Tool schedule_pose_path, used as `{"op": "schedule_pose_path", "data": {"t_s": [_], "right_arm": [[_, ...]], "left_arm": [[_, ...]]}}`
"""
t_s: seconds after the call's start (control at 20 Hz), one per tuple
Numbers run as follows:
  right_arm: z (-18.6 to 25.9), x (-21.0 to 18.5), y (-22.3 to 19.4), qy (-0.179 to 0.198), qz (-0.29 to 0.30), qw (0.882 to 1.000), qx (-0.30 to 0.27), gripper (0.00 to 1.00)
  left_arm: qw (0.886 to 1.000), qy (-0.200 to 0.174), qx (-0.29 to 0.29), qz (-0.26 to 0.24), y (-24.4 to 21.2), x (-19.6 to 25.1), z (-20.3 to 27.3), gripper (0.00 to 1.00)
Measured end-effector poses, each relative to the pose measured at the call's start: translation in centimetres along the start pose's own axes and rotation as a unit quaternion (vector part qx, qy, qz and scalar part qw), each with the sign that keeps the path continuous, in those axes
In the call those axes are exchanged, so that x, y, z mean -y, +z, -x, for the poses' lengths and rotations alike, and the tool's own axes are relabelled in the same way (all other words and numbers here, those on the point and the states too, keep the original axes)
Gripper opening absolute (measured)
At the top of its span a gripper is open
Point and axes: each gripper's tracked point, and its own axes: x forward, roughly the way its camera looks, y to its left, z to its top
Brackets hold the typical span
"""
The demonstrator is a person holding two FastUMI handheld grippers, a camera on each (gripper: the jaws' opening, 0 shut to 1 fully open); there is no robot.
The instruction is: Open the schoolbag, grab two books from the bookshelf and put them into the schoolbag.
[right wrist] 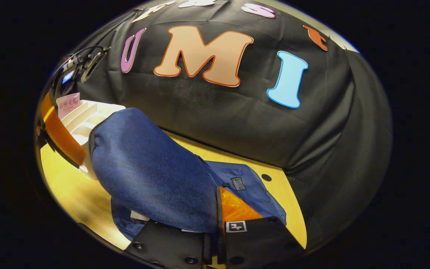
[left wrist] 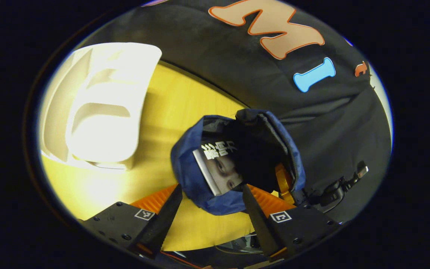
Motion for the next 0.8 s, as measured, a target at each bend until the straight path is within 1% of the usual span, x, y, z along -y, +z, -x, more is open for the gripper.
{"op": "schedule_pose_path", "data": {"t_s": [0.15,0.3,0.45,0.6,0.75,0.8], "right_arm": [[0.2,-0.1,0.1,-0.002,0.002,1.0,-0.001,0.07],[0.2,0.0,0.0,-0.002,0.008,1.0,-0.003,0.07],[0.5,-0.1,-0.1,-0.004,0.013,1.0,-0.007,0.07],[0.5,-0.1,-0.1,-0.009,0.009,1.0,-0.011,0.07],[0.6,-0.1,-0.3,-0.016,-0.006,1.0,-0.019,0.07],[0.6,-0.2,-0.3,-0.017,-0.006,1.0,-0.02,0.07]], "left_arm": [[1.0,0.021,0.009,0.008,1.5,-2.5,5.0,0.95],[0.998,0.061,0.022,0.01,3.3,-6.0,9.3,0.95],[0.995,0.092,0.04,0.025,5.9,-9.0,14.5,0.95],[0.987,0.143,0.058,0.052,7.7,-13.0,18.6,0.94],[0.974,0.196,0.087,0.078,9.9,-17.1,22.9,0.94],[0.969,0.213,0.098,0.08,11.0,-18.5,24.3,0.94]]}}
